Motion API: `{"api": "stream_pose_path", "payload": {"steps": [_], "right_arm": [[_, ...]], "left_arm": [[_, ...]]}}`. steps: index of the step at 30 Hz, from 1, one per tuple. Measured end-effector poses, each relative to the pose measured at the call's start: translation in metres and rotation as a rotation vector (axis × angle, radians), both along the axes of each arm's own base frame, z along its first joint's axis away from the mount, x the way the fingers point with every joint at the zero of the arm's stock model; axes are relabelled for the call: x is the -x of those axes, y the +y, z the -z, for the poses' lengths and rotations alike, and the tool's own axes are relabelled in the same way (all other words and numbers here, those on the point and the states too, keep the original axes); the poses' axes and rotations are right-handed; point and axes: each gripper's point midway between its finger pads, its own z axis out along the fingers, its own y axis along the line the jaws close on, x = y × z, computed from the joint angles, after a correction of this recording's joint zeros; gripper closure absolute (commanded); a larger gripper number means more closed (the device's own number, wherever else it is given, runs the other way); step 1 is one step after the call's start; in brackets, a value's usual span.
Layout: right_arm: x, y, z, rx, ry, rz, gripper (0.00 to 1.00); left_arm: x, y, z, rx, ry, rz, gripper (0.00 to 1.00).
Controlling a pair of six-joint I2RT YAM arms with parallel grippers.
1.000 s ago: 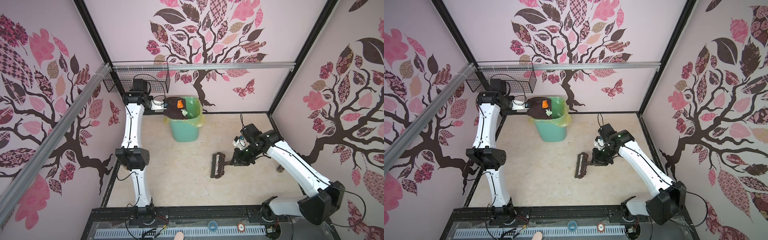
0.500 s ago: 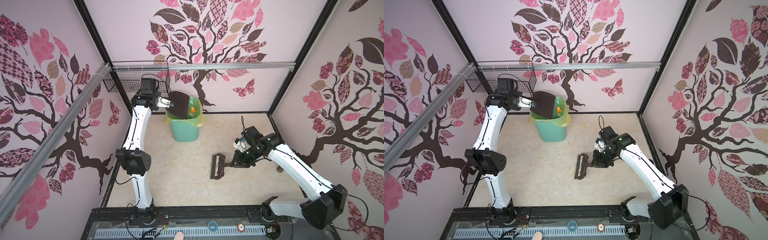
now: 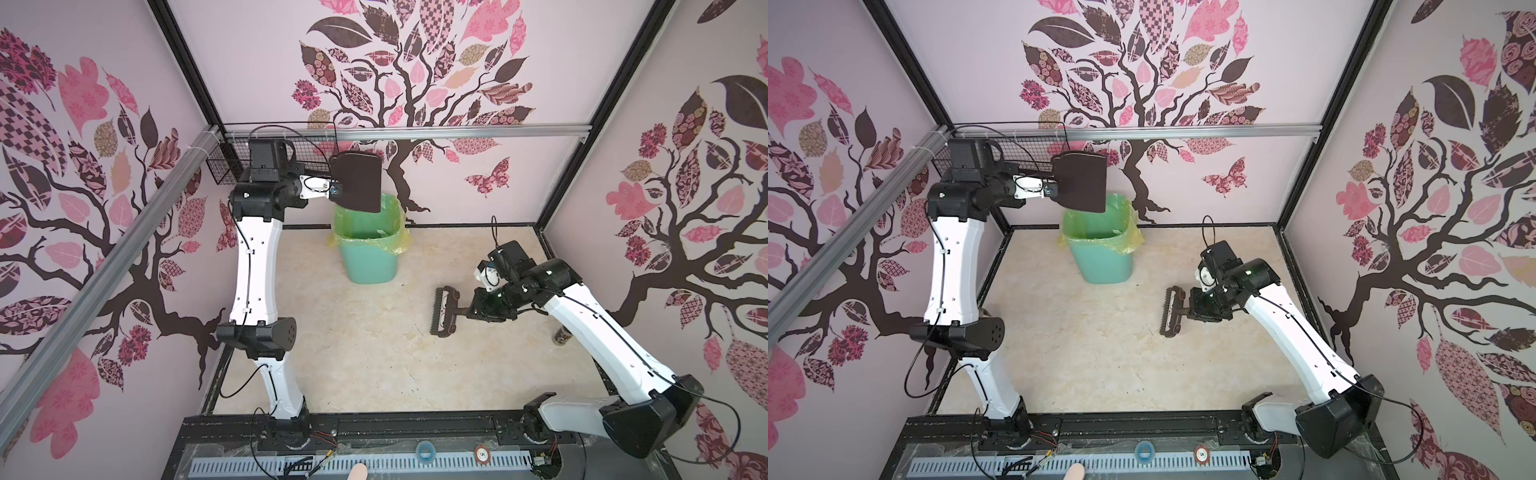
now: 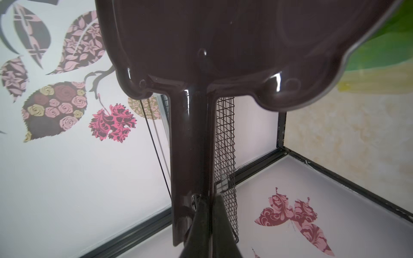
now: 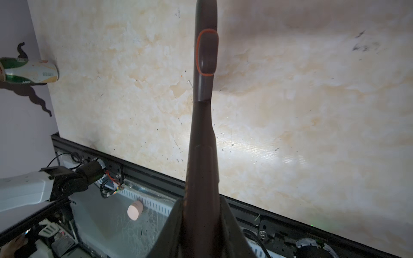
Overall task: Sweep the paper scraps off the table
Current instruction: 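Lower the empty dustpan to the table with the left gripper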
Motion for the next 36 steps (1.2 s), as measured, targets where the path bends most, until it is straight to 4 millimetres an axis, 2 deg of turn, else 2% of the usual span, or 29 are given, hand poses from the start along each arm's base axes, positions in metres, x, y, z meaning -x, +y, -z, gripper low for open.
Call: {"api": "stream_pose_path", "payload": {"steps": [2, 4, 6, 7, 10, 13, 16, 18, 19, 22, 27, 32, 36], "right_arm": [[-0.007, -0.01, -0.009, 0.048, -0.037, 0.027, 1.0], [-0.016, -0.019, -0.019, 0.086, -0.079, 0.056, 1.0], [-0.024, -0.026, -0.027, 0.11, -0.114, 0.085, 1.0], [-0.028, -0.03, -0.029, 0.125, -0.127, 0.099, 1.0], [-0.036, -0.041, -0.029, 0.168, -0.144, 0.135, 1.0], [-0.044, -0.047, -0.021, 0.175, -0.138, 0.164, 1.0], [-0.051, -0.051, -0.01, 0.137, -0.119, 0.2, 1.0], [-0.056, -0.053, 0.002, 0.09, -0.097, 0.235, 1.0], [-0.059, -0.055, 0.01, 0.053, -0.087, 0.261, 1.0], [-0.064, -0.066, 0.032, -0.063, -0.058, 0.359, 1.0], [-0.058, -0.09, 0.056, -0.234, -0.051, 0.54, 1.0], [-0.06, -0.086, 0.057, -0.331, -0.087, 0.576, 1.0], [-0.06, -0.088, 0.062, -0.373, -0.108, 0.61, 1.0]], "left_arm": [[0.036, -0.003, -0.006, 0.065, 0.023, 0.021, 1.0], [0.079, -0.012, -0.006, 0.126, 0.052, 0.055, 1.0], [0.118, -0.021, 0.006, 0.176, 0.091, 0.084, 1.0], [0.139, -0.027, 0.018, 0.201, 0.123, 0.104, 1.0], [0.181, -0.036, 0.063, 0.265, 0.236, 0.123, 1.0], [0.203, -0.042, 0.121, 0.331, 0.38, 0.11, 1.0], [0.216, -0.044, 0.19, 0.378, 0.537, 0.069, 1.0], [0.22, -0.044, 0.227, 0.399, 0.623, 0.036, 1.0], [0.22, -0.044, 0.244, 0.409, 0.655, 0.018, 1.0], [0.214, -0.043, 0.281, 0.422, 0.682, -0.016, 1.0], [0.195, -0.051, 0.326, 0.412, 0.719, -0.029, 1.0], [0.179, -0.065, 0.366, 0.403, 0.751, -0.024, 1.0], [0.184, -0.077, 0.397, 0.373, 0.789, -0.013, 1.0]]}}
